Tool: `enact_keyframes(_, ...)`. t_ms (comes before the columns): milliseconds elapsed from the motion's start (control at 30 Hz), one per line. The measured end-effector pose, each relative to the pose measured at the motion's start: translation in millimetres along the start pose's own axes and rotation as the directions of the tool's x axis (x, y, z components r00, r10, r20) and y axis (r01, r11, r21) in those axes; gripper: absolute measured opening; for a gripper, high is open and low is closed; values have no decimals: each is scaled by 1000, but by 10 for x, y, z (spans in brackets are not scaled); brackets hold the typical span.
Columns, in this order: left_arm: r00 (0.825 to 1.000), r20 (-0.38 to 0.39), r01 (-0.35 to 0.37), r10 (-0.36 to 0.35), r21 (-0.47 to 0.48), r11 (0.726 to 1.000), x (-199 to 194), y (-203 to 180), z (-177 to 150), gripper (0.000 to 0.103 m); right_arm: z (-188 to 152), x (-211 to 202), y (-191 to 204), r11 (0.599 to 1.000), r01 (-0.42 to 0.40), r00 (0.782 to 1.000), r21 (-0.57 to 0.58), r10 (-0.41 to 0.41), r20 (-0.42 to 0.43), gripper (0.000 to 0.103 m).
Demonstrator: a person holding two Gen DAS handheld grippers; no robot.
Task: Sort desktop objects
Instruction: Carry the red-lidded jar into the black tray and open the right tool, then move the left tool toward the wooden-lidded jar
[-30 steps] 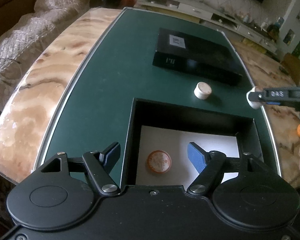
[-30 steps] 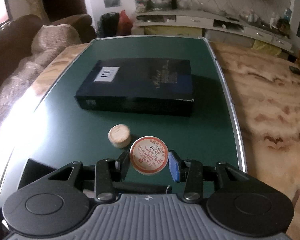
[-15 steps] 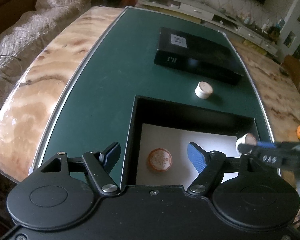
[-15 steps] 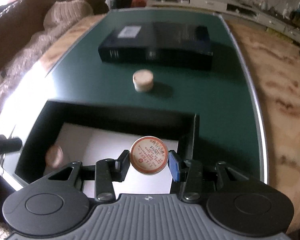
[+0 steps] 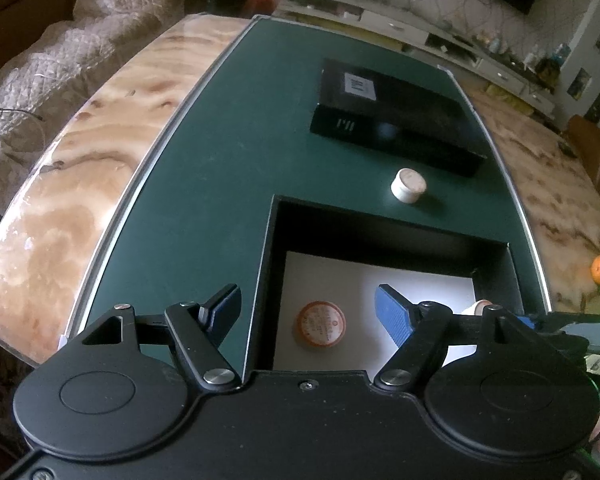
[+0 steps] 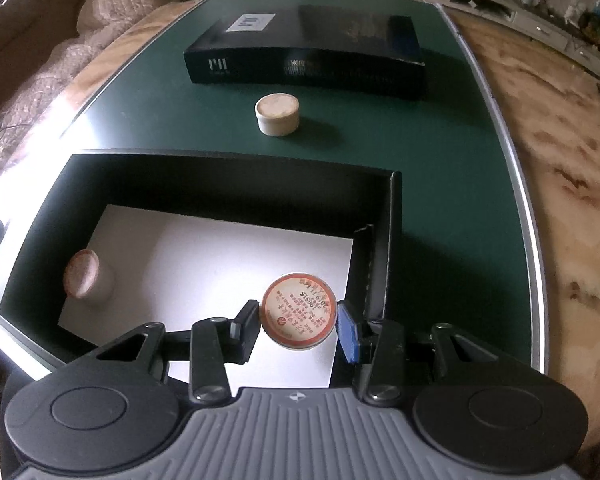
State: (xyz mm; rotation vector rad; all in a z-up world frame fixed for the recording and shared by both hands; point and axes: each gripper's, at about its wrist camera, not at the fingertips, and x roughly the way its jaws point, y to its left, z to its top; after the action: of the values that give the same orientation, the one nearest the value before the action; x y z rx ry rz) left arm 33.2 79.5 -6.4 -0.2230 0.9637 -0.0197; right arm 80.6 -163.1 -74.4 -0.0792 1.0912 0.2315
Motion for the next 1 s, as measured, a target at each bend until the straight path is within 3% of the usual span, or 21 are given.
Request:
enact_keyframes(400,1000,-1,3,-3,3,1000,8,-25,12,73,-11,52,76,999,22,999,-32,-23,-24,45)
enact_keyframes(600,1000,-4,6,-6,1,1000,9,-28,11,73,-6,65,116,999,16,999,-36,-18,-41,56)
enact_keyframes(667,1000,-5,4,-4,1,1000,14,-28,11,73,2,26,111,1000,8,999,-28,-9,-30,64)
enact_keyframes(833,1000,-8,-2,2,10,1000,39,-57,34,73,41,-143,17,1000,0,1000,10,0,16,67)
enact_keyframes(1000,1000,-2,-14,14,57,998,54,-184,127,73,56,-399,-190,994,-63,994,86,55,95,69)
